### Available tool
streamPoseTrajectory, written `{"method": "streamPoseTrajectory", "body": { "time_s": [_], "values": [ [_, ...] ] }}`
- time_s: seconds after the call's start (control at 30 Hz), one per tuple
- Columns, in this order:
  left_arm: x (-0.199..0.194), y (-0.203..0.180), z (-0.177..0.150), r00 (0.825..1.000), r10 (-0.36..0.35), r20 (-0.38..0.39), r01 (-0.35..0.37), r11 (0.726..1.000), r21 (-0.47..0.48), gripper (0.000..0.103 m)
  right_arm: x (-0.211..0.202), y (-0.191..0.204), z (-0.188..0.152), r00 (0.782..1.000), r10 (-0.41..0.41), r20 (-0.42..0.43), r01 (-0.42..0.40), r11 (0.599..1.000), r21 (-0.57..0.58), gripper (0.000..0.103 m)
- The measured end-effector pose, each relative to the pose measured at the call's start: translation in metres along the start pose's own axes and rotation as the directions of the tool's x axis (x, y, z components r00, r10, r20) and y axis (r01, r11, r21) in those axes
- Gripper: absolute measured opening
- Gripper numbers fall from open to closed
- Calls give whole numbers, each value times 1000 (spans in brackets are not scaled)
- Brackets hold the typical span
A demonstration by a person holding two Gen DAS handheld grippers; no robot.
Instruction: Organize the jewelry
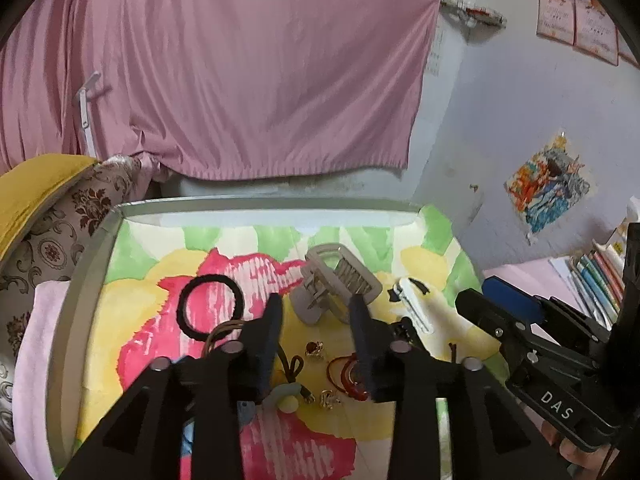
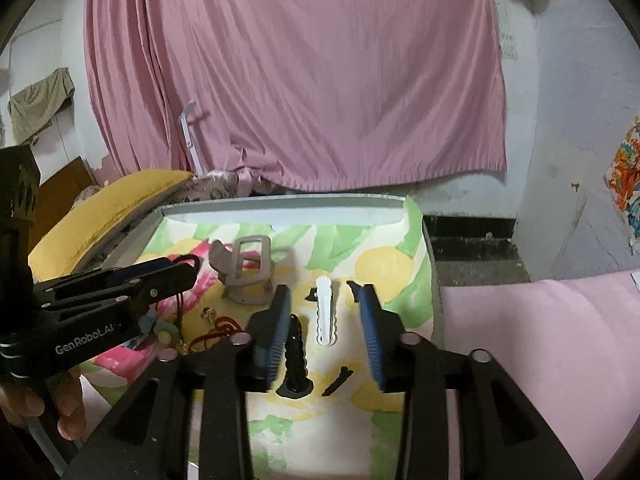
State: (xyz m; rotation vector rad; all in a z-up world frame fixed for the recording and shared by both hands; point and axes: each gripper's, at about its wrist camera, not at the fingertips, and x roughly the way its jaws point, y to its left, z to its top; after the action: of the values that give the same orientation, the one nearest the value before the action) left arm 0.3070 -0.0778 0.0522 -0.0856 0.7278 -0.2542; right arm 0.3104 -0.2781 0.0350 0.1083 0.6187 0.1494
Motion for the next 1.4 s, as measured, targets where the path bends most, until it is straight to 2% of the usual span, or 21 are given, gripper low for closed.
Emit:
{"method": "streamPoseTrajectory", "body": {
  "time_s": [0.03,0.1,0.33,0.4,0.53,0.6,0.77,0.87,1.4],
  "values": [
    [-5,1,-1,1000,0,21,0,1000,-5,41,-2,0,0,1000,0,8,0,1000,1,40],
    [-11,1,-2,999,3,53,-2,1000,-13,54,-10,0,1,999,-1,40,2,1000,-1,40],
    [-35,8,-7,989,31,145,-26,999,-37,71,-30,2,0,993,-5,116,5,1000,2,49],
    [-43,10,-10,984,45,173,-38,998,-46,79,-35,2,-1,991,-3,131,3,1000,3,56],
    [-58,13,-17,971,76,227,-65,996,-53,89,-45,4,-4,986,3,166,-3,1000,0,65],
    [-65,14,-21,965,86,246,-72,995,-63,96,-52,5,-6,983,8,184,-8,1000,0,75],
    [-80,18,-32,954,108,279,-88,993,-82,102,-64,6,-12,975,15,220,-15,1000,2,86],
    [-88,20,-38,950,112,292,-90,992,-85,102,-74,7,-16,970,16,243,-15,1000,-3,90],
    [-142,18,-73,913,148,380,-126,989,-81,103,-125,23,-40,950,40,310,-28,999,-45,93]
  ]
}}
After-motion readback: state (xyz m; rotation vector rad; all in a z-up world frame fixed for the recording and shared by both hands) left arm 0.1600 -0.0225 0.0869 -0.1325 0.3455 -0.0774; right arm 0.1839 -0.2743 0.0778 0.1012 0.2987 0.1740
